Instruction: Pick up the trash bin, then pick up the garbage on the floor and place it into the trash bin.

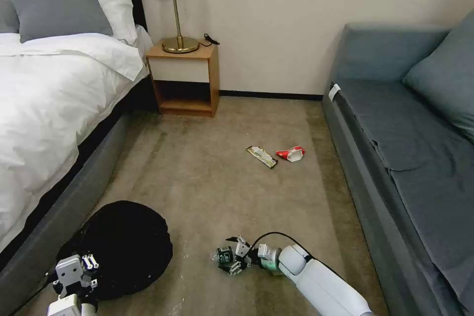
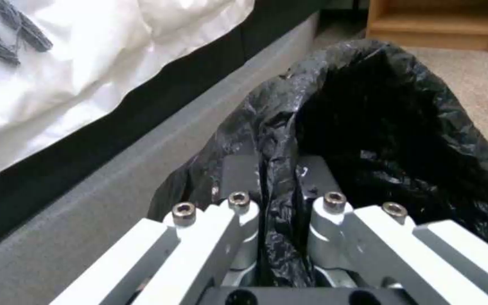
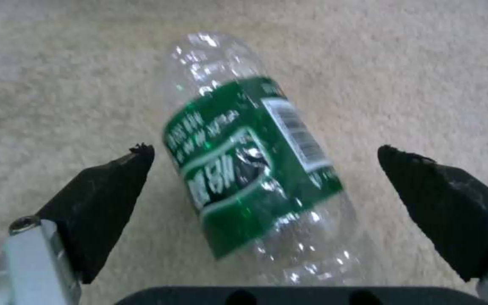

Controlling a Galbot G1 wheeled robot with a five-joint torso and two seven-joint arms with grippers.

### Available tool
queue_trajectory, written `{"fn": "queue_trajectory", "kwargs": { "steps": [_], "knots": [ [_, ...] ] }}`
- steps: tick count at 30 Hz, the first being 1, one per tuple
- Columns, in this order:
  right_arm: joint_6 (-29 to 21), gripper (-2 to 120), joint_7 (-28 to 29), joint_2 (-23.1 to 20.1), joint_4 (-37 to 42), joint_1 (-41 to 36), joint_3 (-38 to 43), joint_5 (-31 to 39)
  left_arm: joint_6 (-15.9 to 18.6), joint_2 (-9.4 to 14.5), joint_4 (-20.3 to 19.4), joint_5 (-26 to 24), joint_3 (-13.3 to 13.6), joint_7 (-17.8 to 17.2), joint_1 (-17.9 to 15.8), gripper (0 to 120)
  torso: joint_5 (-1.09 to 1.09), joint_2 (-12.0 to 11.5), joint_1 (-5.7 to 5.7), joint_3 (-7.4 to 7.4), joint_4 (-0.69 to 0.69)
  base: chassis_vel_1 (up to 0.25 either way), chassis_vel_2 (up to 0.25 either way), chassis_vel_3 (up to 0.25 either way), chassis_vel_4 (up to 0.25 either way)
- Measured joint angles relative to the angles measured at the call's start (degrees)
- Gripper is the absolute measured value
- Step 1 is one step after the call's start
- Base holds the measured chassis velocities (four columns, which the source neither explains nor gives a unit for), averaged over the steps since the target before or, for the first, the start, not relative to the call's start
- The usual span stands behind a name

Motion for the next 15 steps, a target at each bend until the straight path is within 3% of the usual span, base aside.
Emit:
{"fn": "queue_trajectory", "kwargs": {
  "steps": [4,8,15],
  "knots": [
    [0.7,100,0.0,0.4,-1.3,0.2,0.9,-0.7,-0.5,0.1,0.2,-0.2,0.0,0.0,0.2,6,0.00,0.0,0.00,0.00,0.00,0.000,0.000,0.000,0.000],
    [1.2,90,-0.1,0.6,-2.0,0.1,1.4,-1.2,-1.1,0.1,0.5,-0.2,0.2,0.0,0.5,6,0.00,0.0,0.00,0.00,0.00,0.000,0.000,0.000,0.000],
    [1.8,62,-0.1,0.8,-2.5,0.0,2.3,-2.0,-1.6,0.4,0.6,-0.3,0.1,0.0,0.9,6,0.00,0.0,0.00,0.00,0.00,0.000,0.000,0.000,0.000]
  ]
}}
